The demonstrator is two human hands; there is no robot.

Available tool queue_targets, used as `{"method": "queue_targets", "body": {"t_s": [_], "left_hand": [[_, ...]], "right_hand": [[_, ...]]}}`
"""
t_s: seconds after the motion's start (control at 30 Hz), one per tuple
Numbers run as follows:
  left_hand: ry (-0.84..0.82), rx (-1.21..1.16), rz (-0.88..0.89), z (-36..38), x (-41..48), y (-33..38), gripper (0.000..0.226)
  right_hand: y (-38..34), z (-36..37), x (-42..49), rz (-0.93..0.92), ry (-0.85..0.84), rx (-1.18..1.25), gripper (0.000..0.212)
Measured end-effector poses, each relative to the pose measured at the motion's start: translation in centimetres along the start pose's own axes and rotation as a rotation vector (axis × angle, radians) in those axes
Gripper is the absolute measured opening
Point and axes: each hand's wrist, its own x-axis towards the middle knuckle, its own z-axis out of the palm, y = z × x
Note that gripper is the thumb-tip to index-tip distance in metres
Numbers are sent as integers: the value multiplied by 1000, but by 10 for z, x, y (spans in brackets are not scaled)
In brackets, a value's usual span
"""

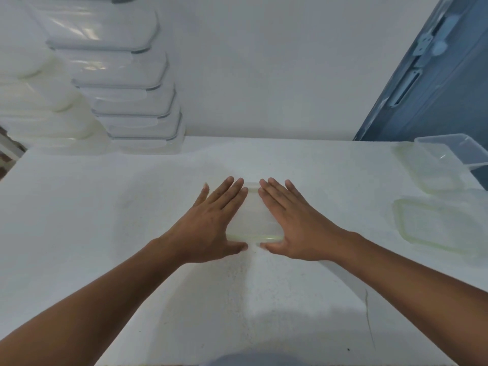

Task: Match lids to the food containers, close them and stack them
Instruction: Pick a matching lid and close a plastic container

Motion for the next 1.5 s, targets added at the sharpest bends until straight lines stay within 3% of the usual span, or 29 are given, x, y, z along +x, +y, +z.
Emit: {"method": "queue_targets", "body": {"t_s": [0.2, 0.47, 0.73, 0.8, 0.87, 1.07, 1.13, 1.3, 1.5], "left_hand": [[20, 142, 37, -4, -3, -2, 95], [127, 332, 54, -23, -10, -3, 96], [250, 147, 104, -19, -13, -5, 85], [203, -79, 14, -20, -15, -8, 87], [24, -268, -44, -24, -19, -9, 89], [-352, -233, -81, -43, -20, 0, 106], [-447, -225, -81, -47, -18, 9, 128], [-448, -84, -156, -35, -19, 39, 158], [-363, -83, -170, -24, -24, 42, 152]], "right_hand": [[-4, -7, -6, 24, -21, 61, 112], [-14, -14, -28, -24, -103, 10, 125], [-33, -13, -39, -70, -97, 39, 120], [-39, -11, -41, -77, -77, 49, 116], [-46, -11, -42, -76, -63, 67, 114], [-51, -9, -38, -28, -43, -11, 102], [-55, -4, -36, 40, -35, -54, 97], [-58, 2, -33, 48, -3, -71, 95], [-41, -25, -31, -59, -56, 37, 98]]}}
